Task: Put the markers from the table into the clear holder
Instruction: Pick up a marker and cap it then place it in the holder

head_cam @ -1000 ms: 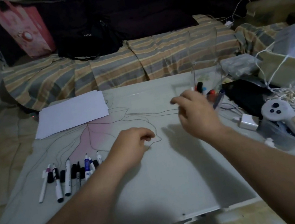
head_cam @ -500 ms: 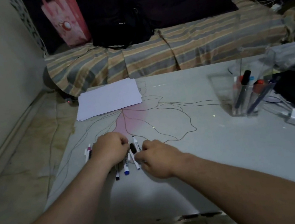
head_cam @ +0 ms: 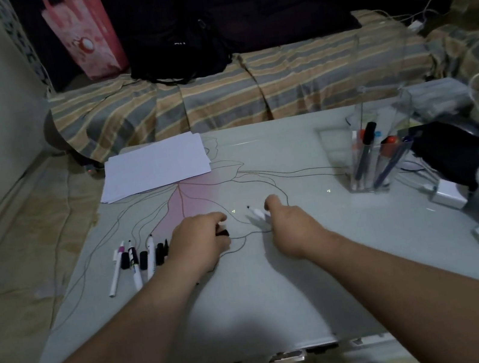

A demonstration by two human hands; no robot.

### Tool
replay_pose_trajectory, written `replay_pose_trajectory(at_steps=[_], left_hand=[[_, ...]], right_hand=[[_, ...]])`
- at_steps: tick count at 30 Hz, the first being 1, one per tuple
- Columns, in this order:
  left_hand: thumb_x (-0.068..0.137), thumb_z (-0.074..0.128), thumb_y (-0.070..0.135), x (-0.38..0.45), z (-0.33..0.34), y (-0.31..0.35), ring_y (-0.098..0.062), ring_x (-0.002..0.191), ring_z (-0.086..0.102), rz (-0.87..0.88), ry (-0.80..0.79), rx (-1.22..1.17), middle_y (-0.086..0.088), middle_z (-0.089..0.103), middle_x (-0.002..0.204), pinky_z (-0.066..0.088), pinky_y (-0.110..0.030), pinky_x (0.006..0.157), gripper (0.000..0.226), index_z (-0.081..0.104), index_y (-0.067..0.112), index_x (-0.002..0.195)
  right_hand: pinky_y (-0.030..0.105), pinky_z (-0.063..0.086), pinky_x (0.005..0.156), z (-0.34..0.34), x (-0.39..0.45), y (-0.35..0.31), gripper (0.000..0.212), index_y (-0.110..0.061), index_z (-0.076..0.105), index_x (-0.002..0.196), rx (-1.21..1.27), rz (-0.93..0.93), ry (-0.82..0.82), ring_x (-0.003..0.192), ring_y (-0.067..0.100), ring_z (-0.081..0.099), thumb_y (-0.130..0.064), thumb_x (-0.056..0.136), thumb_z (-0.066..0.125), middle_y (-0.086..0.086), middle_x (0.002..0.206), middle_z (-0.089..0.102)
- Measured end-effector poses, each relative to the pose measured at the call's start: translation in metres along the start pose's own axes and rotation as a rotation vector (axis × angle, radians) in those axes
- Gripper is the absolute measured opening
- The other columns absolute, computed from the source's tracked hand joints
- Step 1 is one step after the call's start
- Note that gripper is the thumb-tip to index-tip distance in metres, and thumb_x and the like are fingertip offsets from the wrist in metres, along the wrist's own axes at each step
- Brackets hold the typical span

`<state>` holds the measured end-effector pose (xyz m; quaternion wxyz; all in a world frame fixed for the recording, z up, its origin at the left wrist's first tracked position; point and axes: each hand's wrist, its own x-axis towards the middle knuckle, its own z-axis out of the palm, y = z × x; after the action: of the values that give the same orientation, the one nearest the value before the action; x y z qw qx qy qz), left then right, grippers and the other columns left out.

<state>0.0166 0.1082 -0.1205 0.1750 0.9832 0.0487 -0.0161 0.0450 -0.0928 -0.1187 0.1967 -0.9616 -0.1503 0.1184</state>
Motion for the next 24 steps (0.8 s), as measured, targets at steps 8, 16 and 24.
replay_pose_trajectory(at_steps=[8, 16, 24], left_hand=[[0.076, 0.083, 0.007, 0.002, -0.001, 0.023, -0.006, 0.080, 0.072, -0.024, -0.020, -0.706, 0.010, 0.078, 0.085, 0.056, -0.028, 0.091, 0.026, 0.076, 0.030, 0.088], [0.074, 0.087, 0.012, 0.002, 0.001, 0.032, -0.018, 0.082, 0.073, 0.021, -0.016, -0.733, 0.007, 0.078, 0.085, 0.058, -0.043, 0.091, 0.028, 0.078, 0.035, 0.089], [0.076, 0.087, 0.031, -0.006, -0.008, 0.051, -0.003, 0.077, 0.066, 0.045, 0.052, -0.634, 0.015, 0.077, 0.084, 0.049, -0.015, 0.072, 0.023, 0.079, 0.037, 0.096]], right_hand=[[0.033, 0.048, 0.068, -0.058, -0.015, 0.037, 0.029, -0.033, 0.069, 0.092, 0.125, -0.110, 0.286, 0.079, 0.015, 0.058, -0.055, 0.097, 0.050, -0.006, 0.075, 0.060], [0.038, 0.051, 0.081, -0.055, -0.026, 0.033, 0.049, -0.043, 0.070, 0.109, -0.100, -0.192, 0.302, 0.099, 0.018, 0.057, -0.071, 0.088, 0.035, -0.009, 0.090, 0.054], [0.038, 0.048, 0.079, -0.054, -0.025, 0.031, 0.057, -0.040, 0.068, 0.111, -0.224, -0.196, 0.302, 0.098, 0.023, 0.056, -0.071, 0.090, 0.026, -0.008, 0.094, 0.053]])
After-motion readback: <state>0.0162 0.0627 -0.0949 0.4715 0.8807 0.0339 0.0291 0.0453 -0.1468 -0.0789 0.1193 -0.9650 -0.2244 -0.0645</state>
